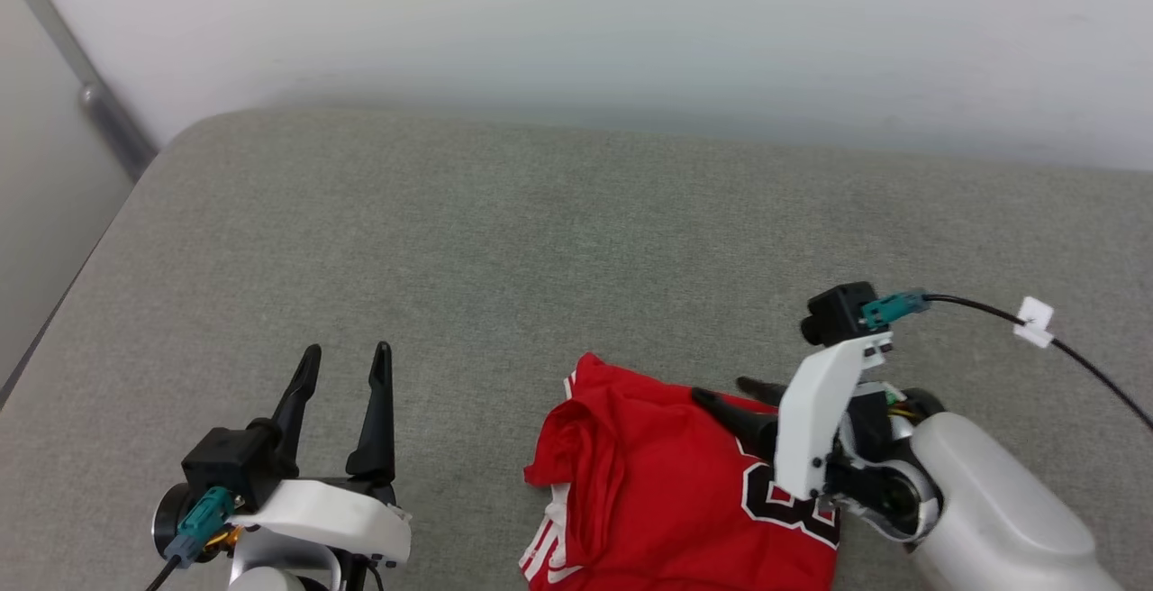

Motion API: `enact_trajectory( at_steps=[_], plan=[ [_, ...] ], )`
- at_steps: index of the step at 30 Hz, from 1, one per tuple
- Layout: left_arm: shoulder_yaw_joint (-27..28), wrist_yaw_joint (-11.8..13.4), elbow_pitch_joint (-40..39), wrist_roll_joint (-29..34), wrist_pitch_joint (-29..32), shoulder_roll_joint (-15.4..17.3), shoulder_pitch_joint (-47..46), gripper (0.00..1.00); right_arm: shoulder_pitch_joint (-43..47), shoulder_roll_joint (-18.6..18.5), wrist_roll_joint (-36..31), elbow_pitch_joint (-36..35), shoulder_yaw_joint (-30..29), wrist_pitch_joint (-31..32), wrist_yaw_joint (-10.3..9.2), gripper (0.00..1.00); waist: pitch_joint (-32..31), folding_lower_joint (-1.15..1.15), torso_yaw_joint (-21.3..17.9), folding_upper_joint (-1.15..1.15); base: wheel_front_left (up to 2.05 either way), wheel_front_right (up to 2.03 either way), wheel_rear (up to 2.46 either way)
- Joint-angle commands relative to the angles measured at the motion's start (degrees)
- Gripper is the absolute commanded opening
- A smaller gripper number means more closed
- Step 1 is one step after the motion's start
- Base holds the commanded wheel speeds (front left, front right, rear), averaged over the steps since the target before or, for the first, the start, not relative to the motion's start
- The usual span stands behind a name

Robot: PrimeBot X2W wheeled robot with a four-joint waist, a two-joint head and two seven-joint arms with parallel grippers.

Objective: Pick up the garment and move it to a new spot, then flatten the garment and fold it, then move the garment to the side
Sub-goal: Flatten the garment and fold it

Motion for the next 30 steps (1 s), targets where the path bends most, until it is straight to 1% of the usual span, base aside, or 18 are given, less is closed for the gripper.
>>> enact_trajectory(
  at_steps=[1, 3, 5, 7, 9, 12, 15, 17, 20, 22, 25, 30],
  plan=[
    [0.4, 0.3, -0.1, 0.3, -0.4, 0.0, 0.6, 1.0, -0.3, -1.4, -2.6, -0.2, -0.4, -1.6, -0.02, 1.0, -0.7, 0.0, -1.1, 0.0, 0.0, 0.0, 0.0],
    [0.8, 0.7, -0.2, 0.3, -0.3, 0.0, 1.1, 1.0, 0.8, -3.5, -9.1, -0.5, -2.2, -5.0, -0.02, 1.0, -1.1, 0.0, -2.2, 0.0, 0.0, 0.0, 0.0],
    [1.3, 0.7, -0.1, 0.3, -0.3, 0.2, 1.3, 1.0, 2.6, -5.1, -14.5, -0.7, -5.3, -7.9, -0.02, 1.0, -1.4, 0.0, -3.2, 0.0, 0.0, 0.0, 0.0],
    [1.9, 1.0, -0.1, 0.2, -0.3, 0.2, 1.7, 1.0, 4.4, -6.3, -19.9, -1.9, -9.8, -11.4, -0.02, 1.0, -1.7, 0.0, -4.1, 0.0, 0.0, 0.0, 0.0],
    [2.3, 1.2, -0.2, 0.3, -0.3, 0.2, 2.1, 1.0, 7.2, -6.6, -25.0, -3.6, -15.1, -14.6, -0.02, 1.0, -1.9, 0.0, -5.1, 0.0, 0.0, 0.0, 0.0],
    [2.6, 1.6, -0.3, 0.5, -0.3, 0.2, 2.7, 1.0, 12.1, -5.1, -30.5, -7.9, -23.0, -18.9, -0.02, 1.0, -2.3, 0.0, -6.1, 0.0, 0.0, 0.0, 0.0],
    [3.1, 2.0, -0.2, 0.6, -0.3, 0.3, 3.5, 1.0, 17.3, -1.9, -34.5, -13.7, -30.1, -22.2, -0.02, 1.0, -2.9, 0.0, -6.9, 0.0, 0.0, 0.0, 0.0],
    [3.3, 2.1, -0.1, 0.6, -0.3, 0.5, 3.7, 1.0, 20.6, 0.4, -36.6, -18.1, -33.3, -23.8, -0.02, 1.0, -3.2, 0.0, -7.2, 0.0, 0.0, 0.0, 0.0],
    [3.7, 2.2, 0.3, 0.6, -0.3, 0.9, 4.5, 1.0, 25.0, 3.6, -38.6, -24.3, -34.8, -25.1, -0.02, 1.0, -3.8, 0.0, -7.8, 0.0, 0.0, 0.0, 0.0],
    [3.9, 2.4, 0.7, 0.8, -0.3, 1.1, 5.1, 1.0, 27.3, 4.9, -39.0, -27.6, -34.6, -25.7, -0.02, 1.0, -4.2, 0.0, -8.3, 0.0, 0.0, 0.0, 0.0],
    [4.1, 2.9, 0.6, 1.2, -0.3, 1.2, 6.2, 1.0, 30.6, 6.2, -39.7, -31.2, -34.3, -25.3, -0.02, 1.0, -4.8, 0.0, -8.7, 0.0, 0.0, 0.0, 0.0],
    [4.1, 3.6, 0.7, 1.2, -0.3, 1.0, 8.3, 1.0, 34.1, 7.6, -40.9, -34.6, -34.5, -24.6, -0.02, 1.0, -5.7, 0.0, -9.1, 0.0, 0.0, 0.0, 0.0]
  ],
)
